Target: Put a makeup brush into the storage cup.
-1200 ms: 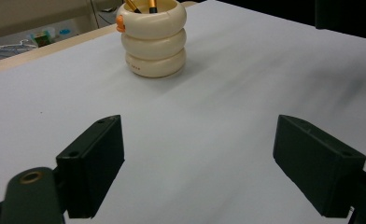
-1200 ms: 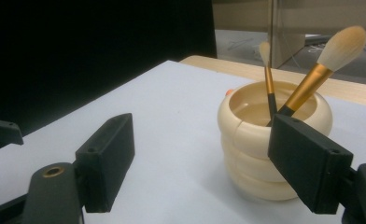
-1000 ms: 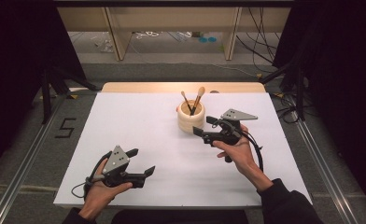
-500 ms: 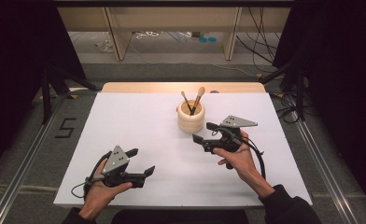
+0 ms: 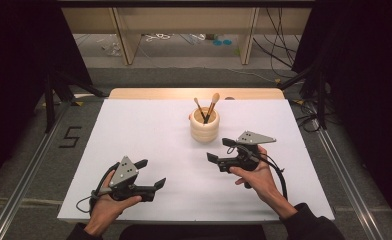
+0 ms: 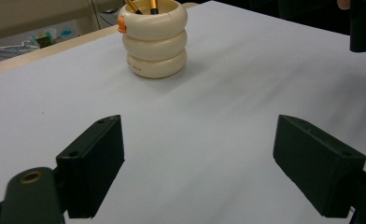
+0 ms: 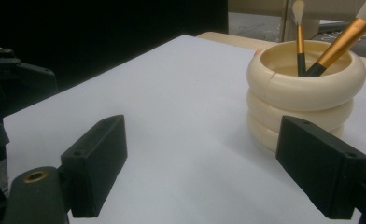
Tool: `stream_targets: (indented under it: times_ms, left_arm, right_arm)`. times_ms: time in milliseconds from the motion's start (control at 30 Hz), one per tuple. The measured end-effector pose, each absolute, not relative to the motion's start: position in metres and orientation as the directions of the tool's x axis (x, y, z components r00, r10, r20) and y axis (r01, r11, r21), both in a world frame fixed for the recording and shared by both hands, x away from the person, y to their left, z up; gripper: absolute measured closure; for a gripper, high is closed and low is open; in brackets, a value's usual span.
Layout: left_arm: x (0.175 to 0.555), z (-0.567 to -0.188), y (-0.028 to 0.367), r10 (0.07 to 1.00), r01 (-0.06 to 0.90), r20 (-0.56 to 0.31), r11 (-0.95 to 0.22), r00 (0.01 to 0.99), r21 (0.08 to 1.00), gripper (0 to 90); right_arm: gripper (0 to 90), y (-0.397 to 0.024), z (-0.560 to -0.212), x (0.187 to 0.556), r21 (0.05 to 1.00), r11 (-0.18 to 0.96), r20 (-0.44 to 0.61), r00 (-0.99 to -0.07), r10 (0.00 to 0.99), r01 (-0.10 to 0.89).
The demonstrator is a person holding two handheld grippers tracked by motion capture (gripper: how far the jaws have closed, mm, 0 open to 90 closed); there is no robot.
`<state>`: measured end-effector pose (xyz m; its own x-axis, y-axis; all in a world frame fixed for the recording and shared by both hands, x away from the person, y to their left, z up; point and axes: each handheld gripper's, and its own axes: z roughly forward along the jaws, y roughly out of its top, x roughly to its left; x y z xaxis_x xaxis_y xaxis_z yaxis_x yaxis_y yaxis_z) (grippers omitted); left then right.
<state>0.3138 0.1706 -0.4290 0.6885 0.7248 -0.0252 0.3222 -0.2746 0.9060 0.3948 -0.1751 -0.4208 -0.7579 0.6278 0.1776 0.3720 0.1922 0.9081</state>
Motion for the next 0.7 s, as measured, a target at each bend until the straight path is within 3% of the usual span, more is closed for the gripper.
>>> stream_targets:
  times_ms: [700]
  left_arm:
    - [0.313,-0.429,0.171,0.727,0.323,-0.024,-0.275,0.686,0.906,16.1]
  right_arm:
    - [16.1,-0.177,-0.434,0.374,0.907,0.227,0.150,-0.777,0.611,0.353]
